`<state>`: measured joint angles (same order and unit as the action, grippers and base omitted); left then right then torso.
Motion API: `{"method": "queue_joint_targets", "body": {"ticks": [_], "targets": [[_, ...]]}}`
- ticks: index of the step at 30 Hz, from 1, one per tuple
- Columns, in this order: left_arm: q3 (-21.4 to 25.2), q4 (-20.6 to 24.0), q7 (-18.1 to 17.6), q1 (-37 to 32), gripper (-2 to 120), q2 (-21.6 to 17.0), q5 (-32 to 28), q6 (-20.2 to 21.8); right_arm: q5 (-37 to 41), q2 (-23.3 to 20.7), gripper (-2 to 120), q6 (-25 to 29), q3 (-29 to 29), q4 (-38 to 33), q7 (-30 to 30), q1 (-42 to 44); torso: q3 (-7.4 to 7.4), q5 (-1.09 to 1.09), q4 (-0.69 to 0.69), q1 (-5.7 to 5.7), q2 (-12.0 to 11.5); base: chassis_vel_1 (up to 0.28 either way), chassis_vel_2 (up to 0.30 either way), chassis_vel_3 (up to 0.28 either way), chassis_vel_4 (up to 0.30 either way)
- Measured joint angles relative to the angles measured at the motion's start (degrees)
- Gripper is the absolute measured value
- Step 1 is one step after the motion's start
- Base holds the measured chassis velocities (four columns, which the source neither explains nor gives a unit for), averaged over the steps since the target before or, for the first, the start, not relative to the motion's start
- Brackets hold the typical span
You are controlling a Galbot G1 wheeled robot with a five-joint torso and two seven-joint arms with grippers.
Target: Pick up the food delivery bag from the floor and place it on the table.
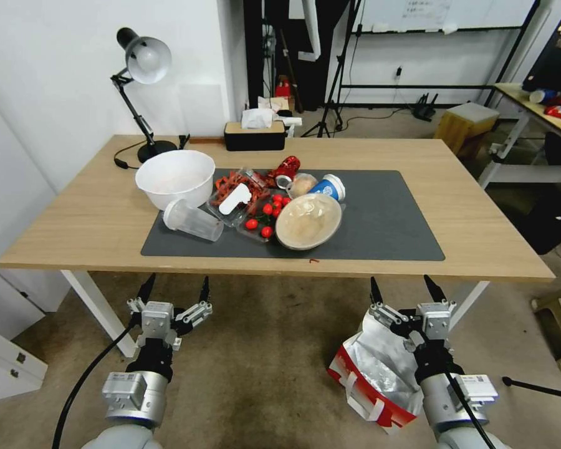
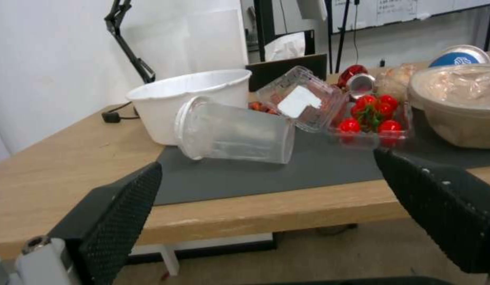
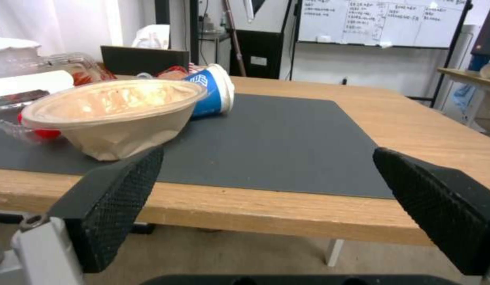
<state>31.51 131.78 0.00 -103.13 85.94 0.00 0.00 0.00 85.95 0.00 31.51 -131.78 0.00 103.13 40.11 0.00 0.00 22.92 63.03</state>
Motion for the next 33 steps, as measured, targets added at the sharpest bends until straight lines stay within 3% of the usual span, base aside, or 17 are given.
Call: {"method": "queue_joint_targets", "body": {"ticks": [28,33], "targets": [[0.0,0.0,0.0,0.0,100,0.0,0.0,0.0,0.8,-0.4,100,-0.2,0.0,0.1,0.0,-0.3,0.00,0.00,-0.02,0.00,0.0,0.000,0.000,0.000,0.000],[-1.1,0.3,-3.8,1.6,100,-2.7,-3.8,1.1,8.5,-4.8,100,-3.4,0.4,1.0,-0.6,-3.8,0.00,0.00,0.01,0.00,0.0,0.000,0.000,0.000,0.000]]}}
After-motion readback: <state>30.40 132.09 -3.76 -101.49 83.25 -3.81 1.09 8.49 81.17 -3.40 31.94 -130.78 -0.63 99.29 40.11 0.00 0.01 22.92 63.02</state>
